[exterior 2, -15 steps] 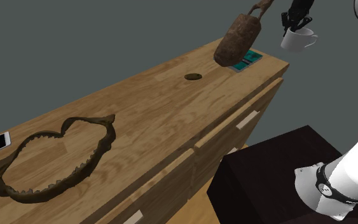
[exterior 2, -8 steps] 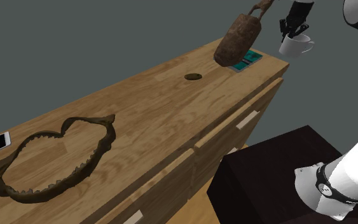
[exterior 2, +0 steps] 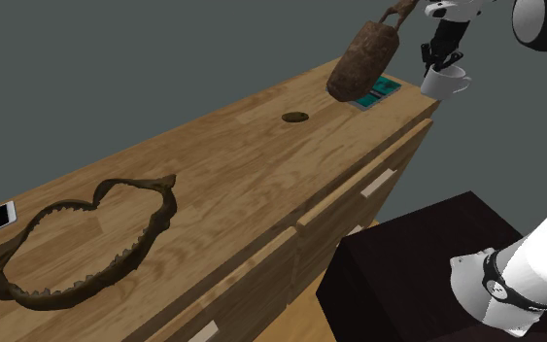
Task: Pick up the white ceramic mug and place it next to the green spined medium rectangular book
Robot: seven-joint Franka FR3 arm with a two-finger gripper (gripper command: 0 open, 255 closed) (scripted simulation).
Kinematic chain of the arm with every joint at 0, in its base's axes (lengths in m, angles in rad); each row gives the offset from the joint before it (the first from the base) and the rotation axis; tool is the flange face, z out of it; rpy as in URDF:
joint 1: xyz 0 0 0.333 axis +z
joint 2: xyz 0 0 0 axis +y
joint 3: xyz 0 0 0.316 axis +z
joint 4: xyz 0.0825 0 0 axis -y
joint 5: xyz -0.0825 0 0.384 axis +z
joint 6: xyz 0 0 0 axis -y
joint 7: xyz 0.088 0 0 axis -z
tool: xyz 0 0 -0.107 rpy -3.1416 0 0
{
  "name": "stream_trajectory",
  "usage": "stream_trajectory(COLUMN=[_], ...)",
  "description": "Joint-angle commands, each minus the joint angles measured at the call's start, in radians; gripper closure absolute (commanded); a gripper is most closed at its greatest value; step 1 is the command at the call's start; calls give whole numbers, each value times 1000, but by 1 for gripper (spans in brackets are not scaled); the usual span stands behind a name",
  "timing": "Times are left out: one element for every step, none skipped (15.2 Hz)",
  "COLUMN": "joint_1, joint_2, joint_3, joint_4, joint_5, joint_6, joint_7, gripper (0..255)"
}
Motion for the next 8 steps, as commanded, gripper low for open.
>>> stream_trajectory(joint_1=[0, -1, -3, -5, -7, -9, -11, -14], joint_2=[6, 11, 16, 22, 27, 32, 38, 44], joint_3=[5, 9, 13, 17, 21, 25, 30, 34], joint_4=[-21, -28, -35, -42, -49, -55, -62, -68], joint_5=[8, 13, 18, 23, 29, 34, 40, 46], joint_6=[24, 35, 45, 55, 65, 76, 86, 95], joint_7=[-6, -9, -12, -16, -19, -22, -25, -29], gripper=[255, 255, 255, 255, 255, 255, 255, 255])
